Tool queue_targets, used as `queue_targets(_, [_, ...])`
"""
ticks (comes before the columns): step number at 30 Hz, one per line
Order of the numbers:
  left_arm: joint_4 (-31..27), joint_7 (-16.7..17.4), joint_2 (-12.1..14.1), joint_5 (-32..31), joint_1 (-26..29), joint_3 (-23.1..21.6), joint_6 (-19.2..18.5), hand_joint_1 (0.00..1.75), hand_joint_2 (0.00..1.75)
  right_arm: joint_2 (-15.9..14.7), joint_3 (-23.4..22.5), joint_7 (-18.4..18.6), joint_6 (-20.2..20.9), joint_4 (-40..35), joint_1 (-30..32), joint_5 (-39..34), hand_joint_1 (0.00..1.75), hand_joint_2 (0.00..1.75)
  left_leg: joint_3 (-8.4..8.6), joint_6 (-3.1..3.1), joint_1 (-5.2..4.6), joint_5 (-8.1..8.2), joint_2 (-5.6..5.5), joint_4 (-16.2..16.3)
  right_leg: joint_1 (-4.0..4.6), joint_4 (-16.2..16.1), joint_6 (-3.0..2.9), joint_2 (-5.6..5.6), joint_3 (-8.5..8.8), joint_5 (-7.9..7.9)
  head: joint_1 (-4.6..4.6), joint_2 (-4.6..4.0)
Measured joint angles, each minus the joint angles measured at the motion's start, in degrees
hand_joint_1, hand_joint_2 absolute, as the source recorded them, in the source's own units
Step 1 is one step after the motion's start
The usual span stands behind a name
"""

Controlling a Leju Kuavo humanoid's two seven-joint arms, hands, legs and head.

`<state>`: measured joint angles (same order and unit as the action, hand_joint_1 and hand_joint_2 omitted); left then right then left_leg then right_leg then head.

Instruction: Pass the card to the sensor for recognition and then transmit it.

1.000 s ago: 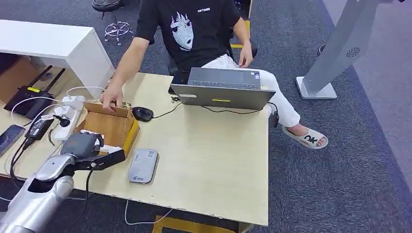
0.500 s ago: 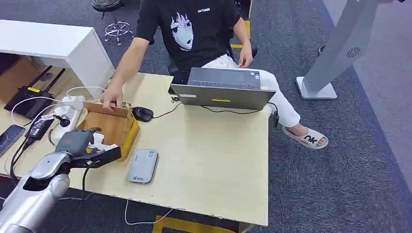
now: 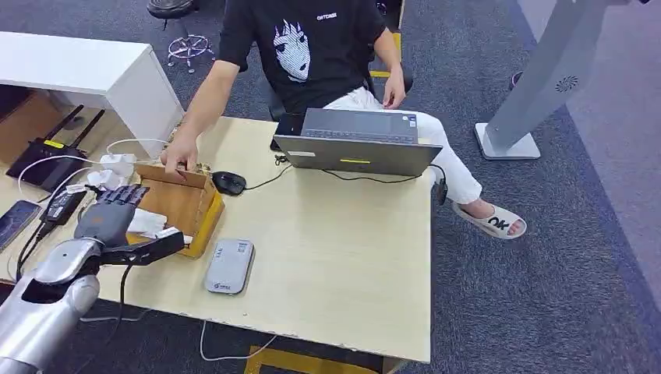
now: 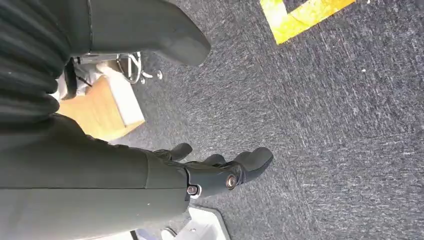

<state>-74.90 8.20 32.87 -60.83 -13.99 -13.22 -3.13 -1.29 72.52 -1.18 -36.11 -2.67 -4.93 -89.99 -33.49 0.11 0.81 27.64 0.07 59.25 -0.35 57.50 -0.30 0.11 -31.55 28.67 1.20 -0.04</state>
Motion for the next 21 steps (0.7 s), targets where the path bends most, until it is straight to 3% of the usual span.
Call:
queue_targets(13, [-8.45,-0.54,4.13,3.26,1.04,5.83,-1.51,0.0,1.75,0.04,-1.66,-0.31,-0.2,0.0,0.07,0.0,0.0,1.75,-0.01,0.0,0.01,0.0,0.0,0.0,0.01,0.01,0.0,0.0,0.0,0.01,0.0,0.0])
queue_targets(21, [-13.38,-3.3,3.13,2.86,1.46,5.67,-3.04,0.0,1.75,0.24,-2.49,-0.64,-0.15,-0.02,0.05,0.0,0.0,1.75,0.01,0.0,-0.01,0.0,0.01,0.01,-0.01,0.0,0.0,0.01,-0.01,-0.01,0.0,0.0])
